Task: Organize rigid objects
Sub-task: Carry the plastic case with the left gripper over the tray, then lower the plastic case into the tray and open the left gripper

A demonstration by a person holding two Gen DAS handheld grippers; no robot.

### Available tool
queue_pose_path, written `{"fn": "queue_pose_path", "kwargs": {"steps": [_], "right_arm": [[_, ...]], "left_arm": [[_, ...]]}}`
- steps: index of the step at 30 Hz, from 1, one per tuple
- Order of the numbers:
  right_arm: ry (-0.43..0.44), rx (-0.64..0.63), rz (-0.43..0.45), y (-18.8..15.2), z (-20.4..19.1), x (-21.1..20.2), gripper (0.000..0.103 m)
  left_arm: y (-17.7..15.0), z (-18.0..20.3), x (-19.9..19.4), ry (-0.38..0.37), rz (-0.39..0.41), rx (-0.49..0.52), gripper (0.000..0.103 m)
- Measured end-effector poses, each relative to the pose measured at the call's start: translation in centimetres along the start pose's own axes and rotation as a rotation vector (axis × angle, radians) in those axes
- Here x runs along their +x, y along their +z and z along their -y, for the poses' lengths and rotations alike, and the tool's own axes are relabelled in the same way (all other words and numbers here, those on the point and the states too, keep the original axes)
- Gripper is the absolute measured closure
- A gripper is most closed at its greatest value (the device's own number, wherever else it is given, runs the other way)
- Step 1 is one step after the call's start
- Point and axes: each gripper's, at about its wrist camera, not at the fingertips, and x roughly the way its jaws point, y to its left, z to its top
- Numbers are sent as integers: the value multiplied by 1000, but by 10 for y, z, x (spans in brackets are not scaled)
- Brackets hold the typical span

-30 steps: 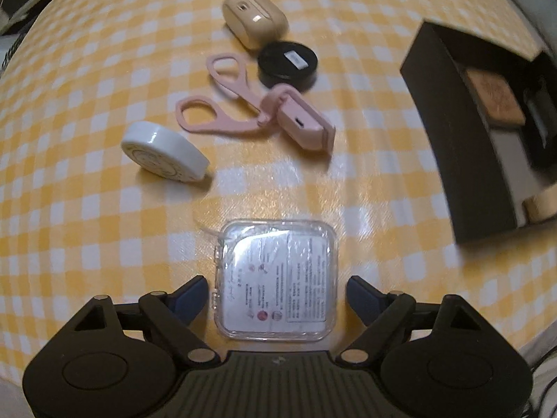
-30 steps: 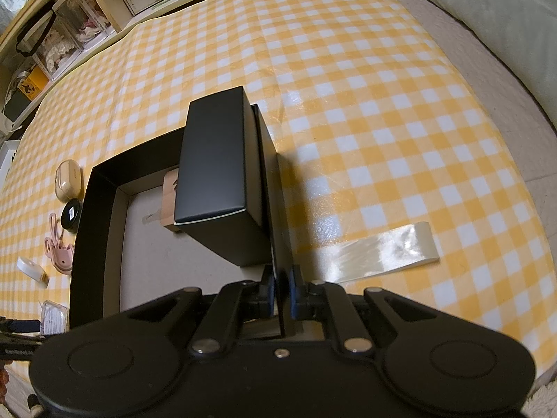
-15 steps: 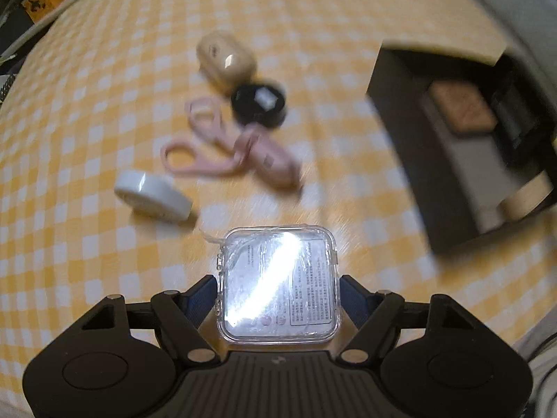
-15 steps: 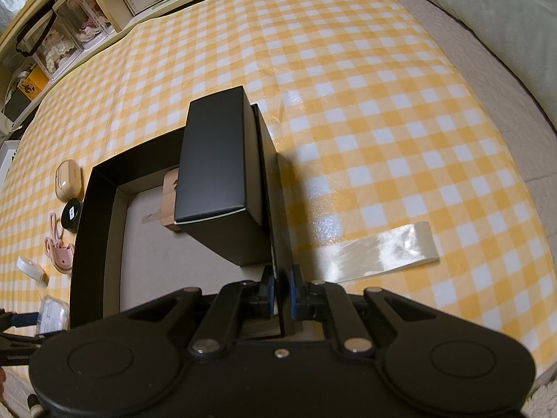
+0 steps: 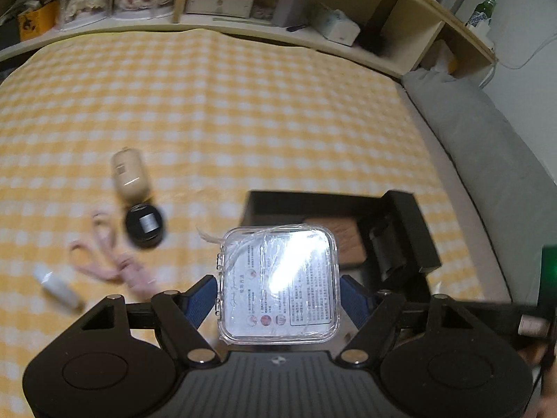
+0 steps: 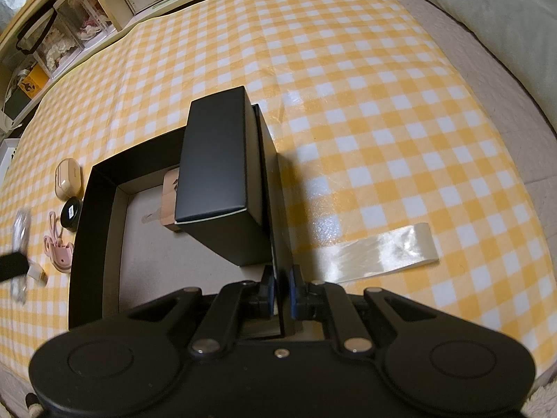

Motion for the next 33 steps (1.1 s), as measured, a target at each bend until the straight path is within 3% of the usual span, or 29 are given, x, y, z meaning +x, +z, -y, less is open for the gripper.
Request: {"fn": "queue_pose_path", "kwargs": {"steps": [5, 10, 15, 26, 33], "right_arm": [[0, -1, 1, 0, 0, 0, 94], [3, -2, 2, 0, 0, -1, 94], [4, -1, 3, -1, 0, -1, 94], [3, -3, 3, 0, -1, -1, 94], [3, -4, 3, 0, -1, -1, 94]], "left_arm": [[13, 27, 29, -8, -10, -24, 26], [19, 38, 54, 62, -5, -13, 26], [27, 37, 66, 133, 1, 11, 26], [30, 26, 79, 145, -13, 9, 25], [27, 15, 77, 150, -14, -10, 12]]}}
